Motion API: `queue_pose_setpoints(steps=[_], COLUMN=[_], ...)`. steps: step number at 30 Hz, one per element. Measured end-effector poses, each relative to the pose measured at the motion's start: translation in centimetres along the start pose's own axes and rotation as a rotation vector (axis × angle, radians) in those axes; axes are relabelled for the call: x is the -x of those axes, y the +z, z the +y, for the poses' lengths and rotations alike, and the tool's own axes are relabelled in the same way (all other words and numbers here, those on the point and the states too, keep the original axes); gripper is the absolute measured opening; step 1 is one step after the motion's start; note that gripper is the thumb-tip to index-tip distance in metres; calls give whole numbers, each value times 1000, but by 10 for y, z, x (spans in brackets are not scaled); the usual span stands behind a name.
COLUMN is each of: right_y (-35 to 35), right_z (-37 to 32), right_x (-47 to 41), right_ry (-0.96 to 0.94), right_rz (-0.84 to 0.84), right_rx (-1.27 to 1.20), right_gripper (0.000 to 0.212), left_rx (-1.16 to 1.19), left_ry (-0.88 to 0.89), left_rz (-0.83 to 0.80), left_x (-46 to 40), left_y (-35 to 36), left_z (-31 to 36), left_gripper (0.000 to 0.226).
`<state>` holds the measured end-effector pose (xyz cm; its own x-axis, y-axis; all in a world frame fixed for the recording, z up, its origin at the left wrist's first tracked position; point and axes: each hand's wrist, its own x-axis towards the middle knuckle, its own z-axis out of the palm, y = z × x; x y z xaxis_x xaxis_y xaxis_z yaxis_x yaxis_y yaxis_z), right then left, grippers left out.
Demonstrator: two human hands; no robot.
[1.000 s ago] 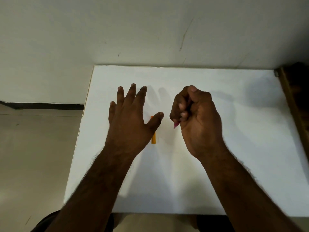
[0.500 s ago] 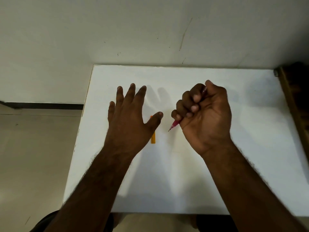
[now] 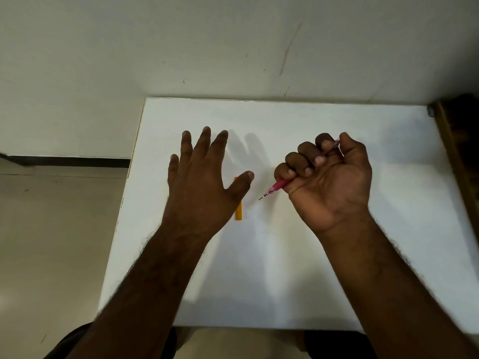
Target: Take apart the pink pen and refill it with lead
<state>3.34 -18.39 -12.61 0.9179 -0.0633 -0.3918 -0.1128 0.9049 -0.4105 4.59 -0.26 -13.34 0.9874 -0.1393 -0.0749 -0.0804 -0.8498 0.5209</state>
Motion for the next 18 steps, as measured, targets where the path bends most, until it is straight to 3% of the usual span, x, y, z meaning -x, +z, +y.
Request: queue_pose_setpoints(steps=[9, 18], right_y=[-3, -7], right_z=[-3, -11], right_x=[-2, -3], right_ry=[-19, -80], right_rz=[25, 36], right_rx=[-62, -129], right_gripper=[40, 42], left_rx=[3, 48], left_ry=[0, 12], left_rz=[-14, -54], left_x=[-2, -5], left_y=[0, -2], left_z=[-2, -5], left_gripper=[83, 98])
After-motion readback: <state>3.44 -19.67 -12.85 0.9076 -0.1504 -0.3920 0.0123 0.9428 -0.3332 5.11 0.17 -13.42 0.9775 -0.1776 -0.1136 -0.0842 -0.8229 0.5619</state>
